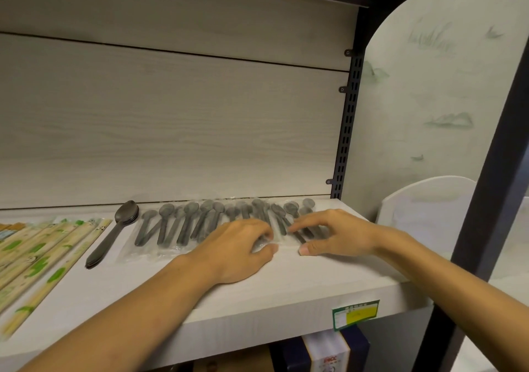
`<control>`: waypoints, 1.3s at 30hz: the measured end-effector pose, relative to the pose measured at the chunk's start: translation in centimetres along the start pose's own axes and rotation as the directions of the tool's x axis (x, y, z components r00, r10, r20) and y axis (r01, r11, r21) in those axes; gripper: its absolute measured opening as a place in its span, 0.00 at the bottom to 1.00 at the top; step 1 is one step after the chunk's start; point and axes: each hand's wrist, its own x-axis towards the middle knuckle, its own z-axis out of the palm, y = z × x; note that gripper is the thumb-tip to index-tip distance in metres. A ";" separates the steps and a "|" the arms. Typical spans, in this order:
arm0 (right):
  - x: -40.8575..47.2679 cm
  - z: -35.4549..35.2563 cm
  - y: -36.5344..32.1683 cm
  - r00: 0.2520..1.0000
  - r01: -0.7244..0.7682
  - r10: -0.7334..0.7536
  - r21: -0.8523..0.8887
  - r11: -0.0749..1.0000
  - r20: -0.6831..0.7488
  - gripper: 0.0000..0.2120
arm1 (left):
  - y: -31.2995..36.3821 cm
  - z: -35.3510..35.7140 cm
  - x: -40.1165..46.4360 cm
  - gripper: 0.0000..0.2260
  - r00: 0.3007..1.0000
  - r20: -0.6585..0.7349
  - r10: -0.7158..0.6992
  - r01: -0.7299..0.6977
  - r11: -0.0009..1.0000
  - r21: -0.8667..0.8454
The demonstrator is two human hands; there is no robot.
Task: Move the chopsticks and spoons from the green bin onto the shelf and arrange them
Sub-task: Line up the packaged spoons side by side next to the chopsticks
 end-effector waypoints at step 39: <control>0.5 0.0 0.9 0.990 -0.121 0.122 -0.008 0.993 0.067 0.26 | 0.3 0.8 2.7 0.21 0.991 0.134 0.004 -0.023 0.989 0.146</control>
